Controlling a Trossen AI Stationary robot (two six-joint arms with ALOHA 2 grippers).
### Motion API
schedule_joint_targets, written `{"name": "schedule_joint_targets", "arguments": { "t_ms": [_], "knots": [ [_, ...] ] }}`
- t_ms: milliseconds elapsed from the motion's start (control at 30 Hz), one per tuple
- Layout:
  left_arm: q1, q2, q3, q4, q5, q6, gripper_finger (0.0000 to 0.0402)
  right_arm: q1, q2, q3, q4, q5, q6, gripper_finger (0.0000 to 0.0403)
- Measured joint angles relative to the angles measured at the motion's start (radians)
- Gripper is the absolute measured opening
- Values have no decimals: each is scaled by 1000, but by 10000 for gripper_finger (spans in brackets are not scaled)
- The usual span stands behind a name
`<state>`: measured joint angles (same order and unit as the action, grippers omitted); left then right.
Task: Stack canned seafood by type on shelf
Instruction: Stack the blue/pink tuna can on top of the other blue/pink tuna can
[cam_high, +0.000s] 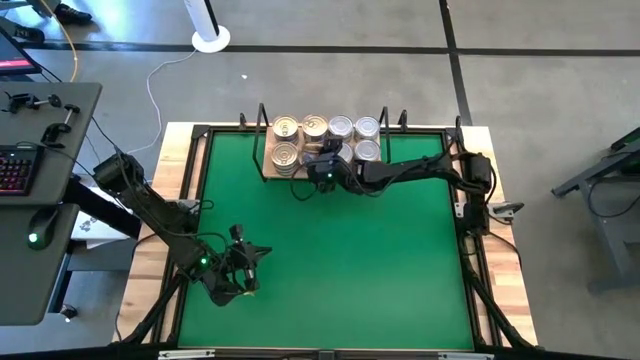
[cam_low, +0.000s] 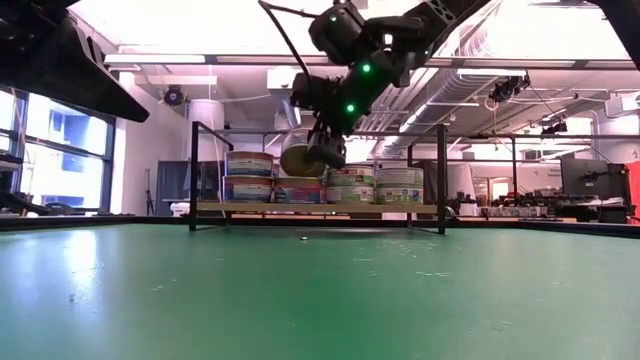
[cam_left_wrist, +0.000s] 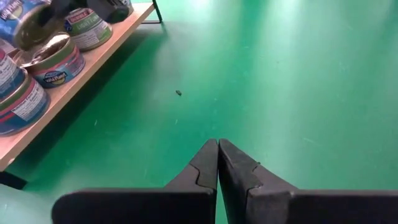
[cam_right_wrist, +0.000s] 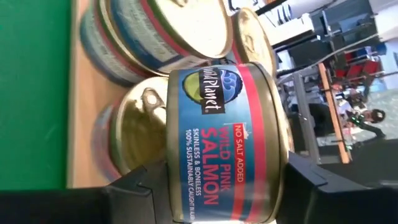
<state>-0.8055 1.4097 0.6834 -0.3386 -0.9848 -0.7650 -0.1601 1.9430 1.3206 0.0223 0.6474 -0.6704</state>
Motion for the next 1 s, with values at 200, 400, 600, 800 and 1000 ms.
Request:
{"name": "schedule_joint_targets", "arguments": {
  "t_ms": [200,400,600,800,1000],
  "knots": [
    [0,0,0,0,0,0,0,-4,0,0,8,-12,0,238],
    [0,0,0,0,0,0,0,-4,0,0,8,-12,-1,285],
    [0,0,0,0,0,0,0,-1,0,0,-1,-14,-13,289],
    [0,0,0,0,1,0,0,22,-2,0,-53,-20,-57,290],
    [0,0,0,1,1,-1,0,25,-3,0,-58,-24,-66,291]
  ]
}}
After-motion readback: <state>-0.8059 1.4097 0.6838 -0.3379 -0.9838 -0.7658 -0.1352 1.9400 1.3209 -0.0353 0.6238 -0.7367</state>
